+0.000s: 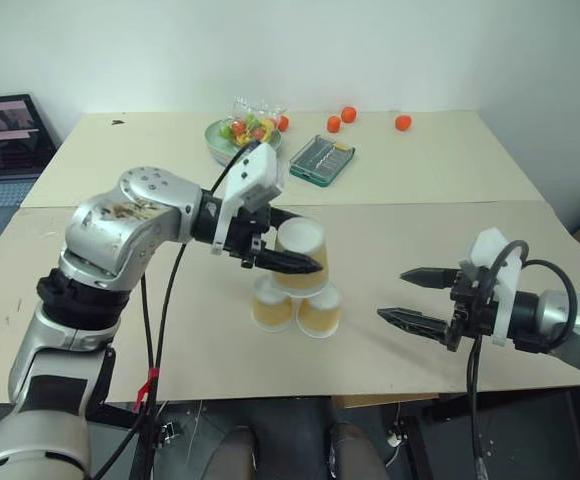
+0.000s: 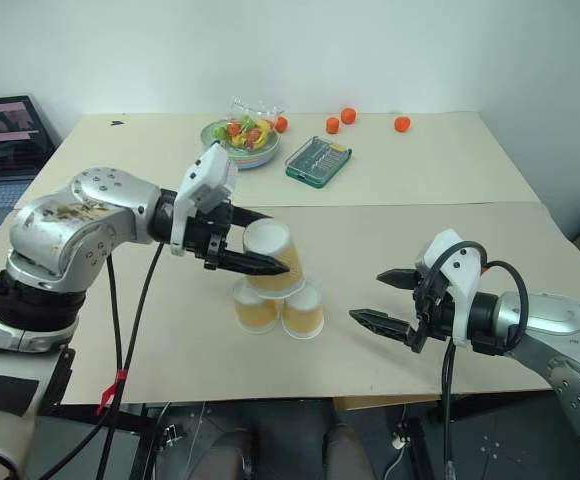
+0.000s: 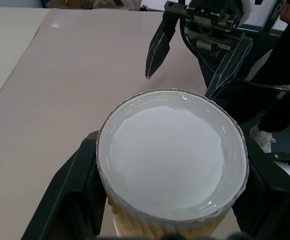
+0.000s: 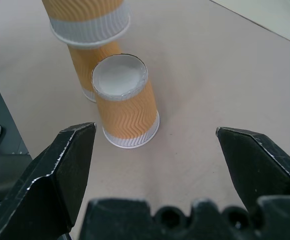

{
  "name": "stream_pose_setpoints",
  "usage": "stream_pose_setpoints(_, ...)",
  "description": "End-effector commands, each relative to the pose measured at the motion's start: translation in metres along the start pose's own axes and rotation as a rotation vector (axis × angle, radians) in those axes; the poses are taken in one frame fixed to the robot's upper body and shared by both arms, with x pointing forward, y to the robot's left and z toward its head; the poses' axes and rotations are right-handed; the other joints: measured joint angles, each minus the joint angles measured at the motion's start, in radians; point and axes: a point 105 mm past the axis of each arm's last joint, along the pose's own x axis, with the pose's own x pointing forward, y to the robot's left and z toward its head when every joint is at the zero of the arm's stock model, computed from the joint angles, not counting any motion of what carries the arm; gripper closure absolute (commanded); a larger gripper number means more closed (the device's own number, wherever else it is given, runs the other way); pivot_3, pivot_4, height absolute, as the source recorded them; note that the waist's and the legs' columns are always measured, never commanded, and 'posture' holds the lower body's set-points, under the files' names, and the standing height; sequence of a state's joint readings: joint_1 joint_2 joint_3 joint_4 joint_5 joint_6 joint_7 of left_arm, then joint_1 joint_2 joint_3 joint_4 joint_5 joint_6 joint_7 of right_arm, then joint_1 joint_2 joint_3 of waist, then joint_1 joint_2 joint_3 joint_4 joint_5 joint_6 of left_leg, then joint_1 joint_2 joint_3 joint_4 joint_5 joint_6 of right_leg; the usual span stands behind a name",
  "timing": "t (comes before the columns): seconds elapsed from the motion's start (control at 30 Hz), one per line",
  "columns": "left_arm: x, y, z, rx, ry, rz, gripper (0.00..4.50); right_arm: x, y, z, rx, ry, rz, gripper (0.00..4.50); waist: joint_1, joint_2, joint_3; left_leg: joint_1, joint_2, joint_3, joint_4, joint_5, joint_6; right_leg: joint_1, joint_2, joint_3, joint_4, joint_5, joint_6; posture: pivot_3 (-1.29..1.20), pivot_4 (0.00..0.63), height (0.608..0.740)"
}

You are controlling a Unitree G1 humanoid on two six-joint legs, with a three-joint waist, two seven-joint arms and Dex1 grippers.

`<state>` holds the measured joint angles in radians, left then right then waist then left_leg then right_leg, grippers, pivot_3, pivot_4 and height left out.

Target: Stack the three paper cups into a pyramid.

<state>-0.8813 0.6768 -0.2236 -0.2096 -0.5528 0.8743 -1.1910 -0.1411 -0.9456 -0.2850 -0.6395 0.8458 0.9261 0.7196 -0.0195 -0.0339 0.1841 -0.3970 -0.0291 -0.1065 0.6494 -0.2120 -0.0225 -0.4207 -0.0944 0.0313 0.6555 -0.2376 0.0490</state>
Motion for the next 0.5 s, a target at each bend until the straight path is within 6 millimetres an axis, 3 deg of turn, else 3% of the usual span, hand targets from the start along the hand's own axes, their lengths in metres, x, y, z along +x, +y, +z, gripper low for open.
stream_pose_setpoints(0.03,-0.0003,-0.0053,0.0046,0.061,-0.001,-0.006,1.80,-0.0020,0.0007,0.0089,-0.047,-0.022,-0.003,0.00,0.001,0.000,0.000,0.000,0.000,0.000,0.000,0.000,0.000,0.000,0.000,0.000,0.000,0.000,0.000,0.00,0.150,0.740)
stream_pose_setpoints(0.5,0.0024,0.0032,0.0018,0.092,-0.006,0.009,1.80,-0.0034,-0.0006,0.0089,-0.050,-0.022,-0.016,0.00,0.002,0.000,0.000,0.000,0.000,0.000,0.001,0.000,0.000,0.000,0.000,0.000,0.000,0.000,0.000,0.00,0.150,0.740)
